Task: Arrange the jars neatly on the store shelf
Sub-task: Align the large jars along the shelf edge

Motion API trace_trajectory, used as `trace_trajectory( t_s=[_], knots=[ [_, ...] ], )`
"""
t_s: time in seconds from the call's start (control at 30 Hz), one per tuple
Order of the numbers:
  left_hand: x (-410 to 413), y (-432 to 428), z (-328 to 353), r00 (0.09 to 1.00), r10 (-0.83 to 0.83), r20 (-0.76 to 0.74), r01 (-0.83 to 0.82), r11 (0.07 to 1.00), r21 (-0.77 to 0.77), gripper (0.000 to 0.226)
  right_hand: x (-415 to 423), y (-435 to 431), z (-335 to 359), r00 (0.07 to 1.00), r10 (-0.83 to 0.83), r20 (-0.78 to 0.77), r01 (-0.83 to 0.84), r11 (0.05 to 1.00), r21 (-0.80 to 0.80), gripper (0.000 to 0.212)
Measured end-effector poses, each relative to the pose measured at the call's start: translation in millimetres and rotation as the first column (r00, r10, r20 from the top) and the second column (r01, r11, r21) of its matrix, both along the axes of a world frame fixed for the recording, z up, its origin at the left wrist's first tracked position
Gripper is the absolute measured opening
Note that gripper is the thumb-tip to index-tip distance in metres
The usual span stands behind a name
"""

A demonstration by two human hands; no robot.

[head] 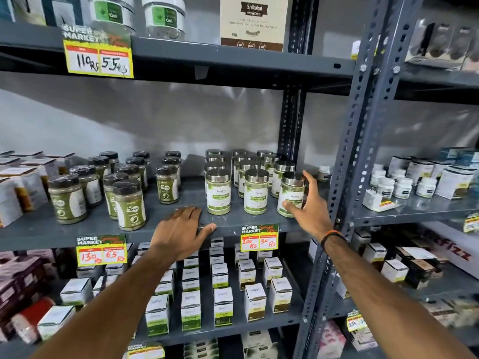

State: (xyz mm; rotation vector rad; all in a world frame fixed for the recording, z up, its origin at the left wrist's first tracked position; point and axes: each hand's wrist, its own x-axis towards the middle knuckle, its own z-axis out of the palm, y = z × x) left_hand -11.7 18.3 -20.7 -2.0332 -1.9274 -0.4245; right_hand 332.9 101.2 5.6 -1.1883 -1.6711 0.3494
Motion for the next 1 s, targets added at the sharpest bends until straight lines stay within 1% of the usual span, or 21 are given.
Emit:
trace_trajectory(
  t_s=[0.1, 0.13, 0.17, 0.2, 0.27, 0.3, 0.37, 0.47, 0.6, 0.77, 1.0],
  knots=[
    [0.1, -0.7, -0.3, 1.000, -0.004, -0.010, 0.004, 1.000, 0.015, 0.092, 0.7, -3.0, -3.9, 0.997, -0.075, -0.021, 0.074, 0.997, -0.027, 0.120],
    [0.0, -0.6, -0.5, 1.000, -0.005, -0.011, 0.005, 1.000, 0.022, 0.091, 0.7, -3.5, -5.5, 0.993, -0.111, -0.028, 0.109, 0.993, -0.046, 0.122],
    [0.0, -0.4, -0.9, 1.000, -0.007, -0.013, 0.007, 1.000, 0.029, 0.091, 0.0, -3.6, -7.7, 0.990, -0.140, -0.016, 0.139, 0.988, -0.069, 0.119],
    [-0.2, -0.3, -1.4, 1.000, -0.008, -0.015, 0.009, 0.999, 0.035, 0.090, -1.3, -3.3, -10.3, 0.987, -0.163, 0.015, 0.163, 0.982, -0.093, 0.111],
    [-0.4, 0.1, -2.3, 1.000, -0.010, -0.024, 0.011, 0.999, 0.043, 0.090, -4.3, -0.9, -14.6, 0.978, -0.197, 0.075, 0.205, 0.970, -0.129, 0.087],
    [-0.6, 0.2, -2.9, 1.000, -0.010, -0.027, 0.011, 0.999, 0.047, 0.090, -5.3, 0.9, -15.2, 0.975, -0.209, 0.080, 0.219, 0.966, -0.136, 0.075],
    [-0.7, 0.9, -3.6, 0.999, -0.008, -0.031, 0.009, 0.998, 0.058, 0.090, -6.7, 6.0, -13.1, 0.970, -0.234, 0.071, 0.242, 0.958, -0.152, 0.063],
    [-0.3, 1.0, -3.4, 0.999, -0.003, -0.032, 0.005, 0.998, 0.063, 0.090, -8.4, 14.0, -7.8, 0.954, -0.284, 0.097, 0.297, 0.938, -0.178, 0.058],
    [-0.4, 0.6, -3.3, 0.999, -0.005, -0.034, 0.007, 0.998, 0.062, 0.089, -10.4, 20.8, -9.5, 0.949, -0.298, 0.102, 0.312, 0.932, -0.182, 0.053],
    [-0.6, 0.6, -3.9, 1.000, -0.004, -0.031, 0.006, 0.998, 0.070, 0.087, -12.7, 22.7, -11.0, 0.945, -0.308, 0.107, 0.324, 0.927, -0.187, 0.051],
    [-1.0, 1.3, -4.7, 1.000, -0.006, -0.026, 0.008, 0.998, 0.061, 0.089, -12.7, 21.8, -10.4, 0.951, -0.301, 0.073, 0.309, 0.928, -0.207, 0.054]
  ],
)
